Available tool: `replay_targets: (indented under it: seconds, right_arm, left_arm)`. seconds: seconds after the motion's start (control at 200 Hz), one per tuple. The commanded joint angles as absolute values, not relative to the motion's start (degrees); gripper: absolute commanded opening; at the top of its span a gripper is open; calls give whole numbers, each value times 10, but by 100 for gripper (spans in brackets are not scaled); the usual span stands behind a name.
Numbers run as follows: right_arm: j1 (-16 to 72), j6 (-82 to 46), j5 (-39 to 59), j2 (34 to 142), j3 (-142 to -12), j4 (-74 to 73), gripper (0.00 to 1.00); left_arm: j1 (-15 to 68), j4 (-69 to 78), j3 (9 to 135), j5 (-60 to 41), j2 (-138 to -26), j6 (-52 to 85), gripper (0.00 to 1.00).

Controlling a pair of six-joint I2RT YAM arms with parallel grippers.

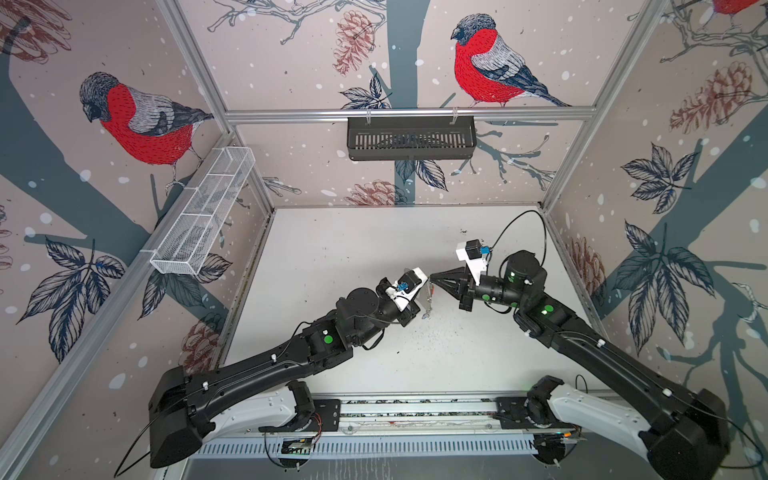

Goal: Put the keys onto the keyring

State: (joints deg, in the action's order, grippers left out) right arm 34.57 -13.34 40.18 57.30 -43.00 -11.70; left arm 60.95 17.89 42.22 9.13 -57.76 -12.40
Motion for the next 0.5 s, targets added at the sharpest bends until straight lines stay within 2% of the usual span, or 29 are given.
replay_targets:
  seconds: [0.0,0.325,0.495]
  right_arm:
    - [346,-143,397,571,-425,-106,0]
    - [345,-171,404,561,-409,-129,0]
    - [346,-202,416,556,-390,-168,0]
  left_arm:
    - [608,339,413,56,-572,-142,0]
    - [601,436,370,16,-576,-155,0]
    - [570,480,355,-31,-583,-146,0]
